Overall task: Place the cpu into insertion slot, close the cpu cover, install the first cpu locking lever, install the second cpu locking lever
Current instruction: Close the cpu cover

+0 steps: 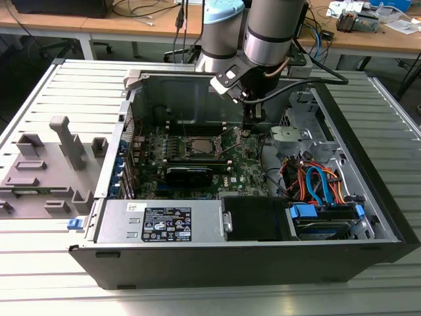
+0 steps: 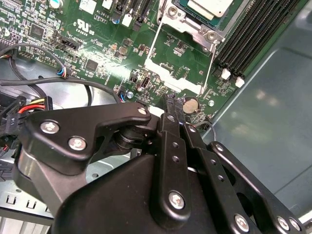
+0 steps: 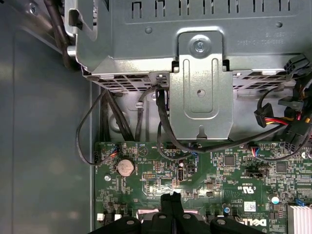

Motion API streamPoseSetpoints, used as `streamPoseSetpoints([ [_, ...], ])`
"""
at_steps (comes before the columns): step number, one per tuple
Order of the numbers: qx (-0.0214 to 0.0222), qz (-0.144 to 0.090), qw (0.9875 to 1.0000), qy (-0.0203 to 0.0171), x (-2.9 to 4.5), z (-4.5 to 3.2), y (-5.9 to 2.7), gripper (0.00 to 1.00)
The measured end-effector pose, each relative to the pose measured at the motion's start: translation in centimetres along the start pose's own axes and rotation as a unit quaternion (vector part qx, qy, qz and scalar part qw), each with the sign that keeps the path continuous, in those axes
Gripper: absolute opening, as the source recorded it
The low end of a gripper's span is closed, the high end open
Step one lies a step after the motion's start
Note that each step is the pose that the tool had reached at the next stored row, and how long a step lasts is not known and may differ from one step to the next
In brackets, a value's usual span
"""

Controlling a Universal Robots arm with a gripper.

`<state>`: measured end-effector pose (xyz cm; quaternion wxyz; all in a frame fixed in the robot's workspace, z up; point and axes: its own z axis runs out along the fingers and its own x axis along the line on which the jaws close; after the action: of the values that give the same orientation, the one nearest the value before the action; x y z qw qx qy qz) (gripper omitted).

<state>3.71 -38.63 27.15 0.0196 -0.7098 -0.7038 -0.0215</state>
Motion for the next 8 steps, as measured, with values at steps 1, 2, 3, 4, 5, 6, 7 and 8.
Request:
streamPoseSetpoints([
  [1, 0.0, 0.0, 1.0, 0.0, 0.0, 0.02, 0.0, 0.11],
  [2, 0.0, 0.0, 1.0, 0.0, 0.0, 0.04, 0.0, 0.11],
  [3, 0.0, 0.0, 1.0, 0.0, 0.0, 0.05, 0.0, 0.11],
  [4, 0.0, 0.0, 1.0, 0.0, 0.0, 0.07, 0.0, 0.11],
  [5, 0.0, 0.0, 1.0, 0.0, -0.01, 0.09, 0.0, 0.11],
  [6, 0.0, 0.0, 1.0, 0.0, -0.01, 0.12, 0.01, 0.11],
  [7, 0.0, 0.0, 1.0, 0.0, -0.01, 0.13, 0.01, 0.11],
  [8, 0.0, 0.0, 1.0, 0.0, -0.01, 0.15, 0.01, 0.11],
])
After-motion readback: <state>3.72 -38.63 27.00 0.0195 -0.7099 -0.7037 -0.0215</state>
